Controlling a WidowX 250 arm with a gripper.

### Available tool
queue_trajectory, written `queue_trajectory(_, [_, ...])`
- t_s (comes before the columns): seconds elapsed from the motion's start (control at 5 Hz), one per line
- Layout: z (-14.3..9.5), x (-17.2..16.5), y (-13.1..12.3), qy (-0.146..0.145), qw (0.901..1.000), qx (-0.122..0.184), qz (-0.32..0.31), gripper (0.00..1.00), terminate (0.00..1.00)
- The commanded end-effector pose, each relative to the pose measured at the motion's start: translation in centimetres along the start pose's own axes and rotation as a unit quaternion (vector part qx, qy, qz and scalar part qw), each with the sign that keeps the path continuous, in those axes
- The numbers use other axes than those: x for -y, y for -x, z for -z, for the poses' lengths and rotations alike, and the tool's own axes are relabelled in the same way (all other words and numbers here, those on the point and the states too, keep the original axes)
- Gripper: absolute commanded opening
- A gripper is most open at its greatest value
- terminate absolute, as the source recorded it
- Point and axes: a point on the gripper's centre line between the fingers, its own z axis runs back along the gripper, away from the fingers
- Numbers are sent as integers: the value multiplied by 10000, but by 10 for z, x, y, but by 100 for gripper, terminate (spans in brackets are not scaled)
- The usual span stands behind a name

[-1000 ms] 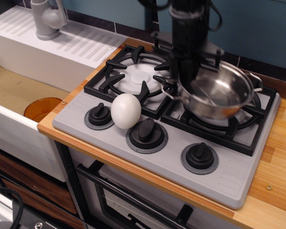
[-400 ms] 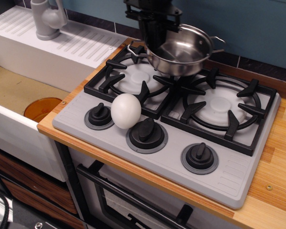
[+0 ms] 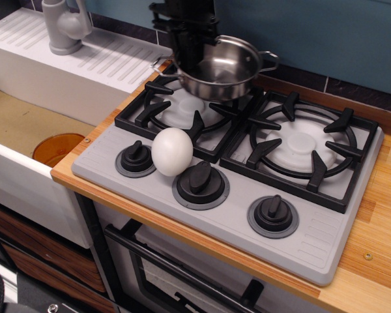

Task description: Put pot or pan on stove and put egg in pot or pan

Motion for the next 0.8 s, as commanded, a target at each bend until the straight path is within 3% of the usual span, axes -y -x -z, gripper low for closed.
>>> queue_trajectory(0.0, [-26,-19,4,-320,9992,258,-9,0,0])
queue_trajectory(0.2, [-23,-18,11,-251,9993,285,-30,0,0])
queue_trajectory(0.4, [-15,-9,15,-226,9990,367,-88,100,0])
queue_trajectory(0.6, [-18,-3,13,-227,9990,366,-131,100,0])
